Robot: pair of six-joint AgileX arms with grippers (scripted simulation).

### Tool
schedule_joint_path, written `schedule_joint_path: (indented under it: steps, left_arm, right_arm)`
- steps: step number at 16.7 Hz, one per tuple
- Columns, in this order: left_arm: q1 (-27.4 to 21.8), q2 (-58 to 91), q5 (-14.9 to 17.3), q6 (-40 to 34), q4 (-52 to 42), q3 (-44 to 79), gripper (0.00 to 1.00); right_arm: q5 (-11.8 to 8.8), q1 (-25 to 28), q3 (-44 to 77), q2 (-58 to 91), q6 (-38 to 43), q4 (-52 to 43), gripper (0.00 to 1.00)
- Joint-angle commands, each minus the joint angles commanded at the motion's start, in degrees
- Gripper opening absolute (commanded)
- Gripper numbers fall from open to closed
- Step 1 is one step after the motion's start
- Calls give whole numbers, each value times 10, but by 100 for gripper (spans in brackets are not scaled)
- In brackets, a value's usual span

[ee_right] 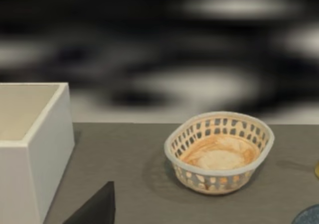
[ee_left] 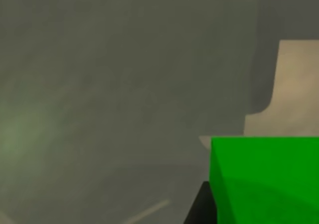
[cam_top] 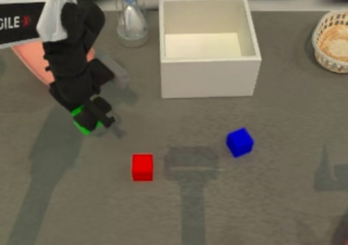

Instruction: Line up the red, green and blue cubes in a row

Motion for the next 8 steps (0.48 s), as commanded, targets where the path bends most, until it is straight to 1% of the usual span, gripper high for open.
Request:
schedule_joint_path:
  steps: [3, 8]
  left_arm:
    - [3, -23, 0, 0, -40, 24, 0]
    - [-1, -22, -1, 1, -40, 25, 0]
  right_arm:
    - [0, 0, 0, 0, 0, 0, 100]
    - [0, 0, 0, 0, 0, 0, 100]
